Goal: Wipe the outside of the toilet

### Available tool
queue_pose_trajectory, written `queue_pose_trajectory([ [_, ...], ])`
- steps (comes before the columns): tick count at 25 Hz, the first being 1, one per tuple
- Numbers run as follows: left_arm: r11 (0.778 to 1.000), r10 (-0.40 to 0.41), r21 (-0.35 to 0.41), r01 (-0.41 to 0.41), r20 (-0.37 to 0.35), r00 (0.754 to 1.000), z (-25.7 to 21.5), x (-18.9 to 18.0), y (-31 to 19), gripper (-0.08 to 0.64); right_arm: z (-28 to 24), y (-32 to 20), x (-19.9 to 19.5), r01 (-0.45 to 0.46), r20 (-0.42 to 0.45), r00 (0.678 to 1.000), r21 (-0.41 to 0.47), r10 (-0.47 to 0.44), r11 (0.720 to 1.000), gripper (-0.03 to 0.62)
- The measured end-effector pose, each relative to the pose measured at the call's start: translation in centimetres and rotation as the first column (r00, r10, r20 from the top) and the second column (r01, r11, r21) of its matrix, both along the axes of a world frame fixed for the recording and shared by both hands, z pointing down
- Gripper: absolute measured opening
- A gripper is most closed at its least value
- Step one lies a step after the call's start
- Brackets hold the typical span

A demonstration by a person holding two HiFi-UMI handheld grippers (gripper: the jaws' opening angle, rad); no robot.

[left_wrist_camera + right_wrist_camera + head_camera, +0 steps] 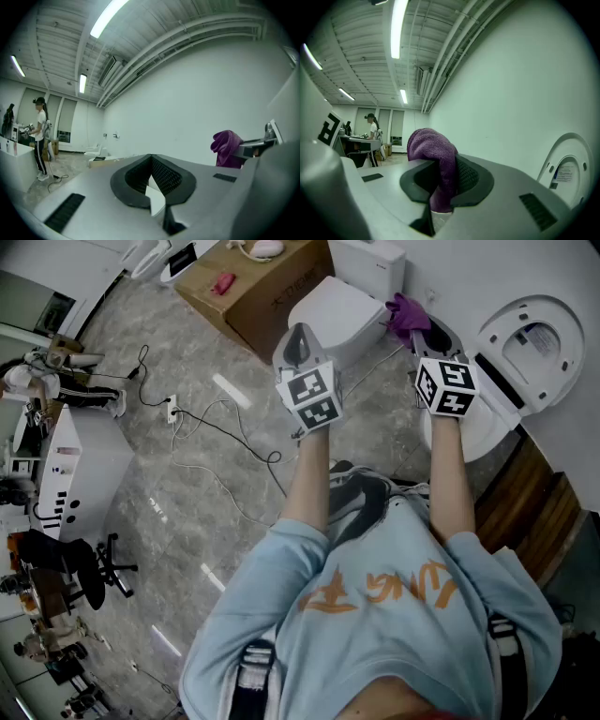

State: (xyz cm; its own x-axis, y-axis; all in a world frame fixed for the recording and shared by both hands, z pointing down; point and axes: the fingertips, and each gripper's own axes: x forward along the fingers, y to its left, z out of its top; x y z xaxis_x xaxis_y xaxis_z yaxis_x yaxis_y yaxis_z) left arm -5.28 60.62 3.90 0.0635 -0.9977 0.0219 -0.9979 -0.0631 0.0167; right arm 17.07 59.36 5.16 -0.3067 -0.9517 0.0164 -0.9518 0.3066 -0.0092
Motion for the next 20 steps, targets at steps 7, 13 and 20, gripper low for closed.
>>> queue_pose_trajectory([
  [7, 0.999, 0.006, -0.041, -0.006, 0.0, 1.0, 1.7, 1.1, -0.9, 0.025, -0.7, -1.0, 1.4, -0.022, 0.016, 1.0, 0.034, 0.021, 0.999, 0.069],
  [13, 0.998, -0.033, -0.055, 0.033, 0.009, 0.999, 1.9, -0.5, -1.4, 0.025, -0.3, -3.0, 1.8, -0.037, 0.091, 0.995, 0.029, 0.034, 0.999, 0.069],
  [20, 0.99, -0.093, -0.109, 0.091, -0.014, 0.996, 3.9, -3.4, -2.7, 0.025, 0.6, -4.9, -0.8, 0.015, 0.043, 0.999, 0.011, -0.015, 1.0, 0.071],
])
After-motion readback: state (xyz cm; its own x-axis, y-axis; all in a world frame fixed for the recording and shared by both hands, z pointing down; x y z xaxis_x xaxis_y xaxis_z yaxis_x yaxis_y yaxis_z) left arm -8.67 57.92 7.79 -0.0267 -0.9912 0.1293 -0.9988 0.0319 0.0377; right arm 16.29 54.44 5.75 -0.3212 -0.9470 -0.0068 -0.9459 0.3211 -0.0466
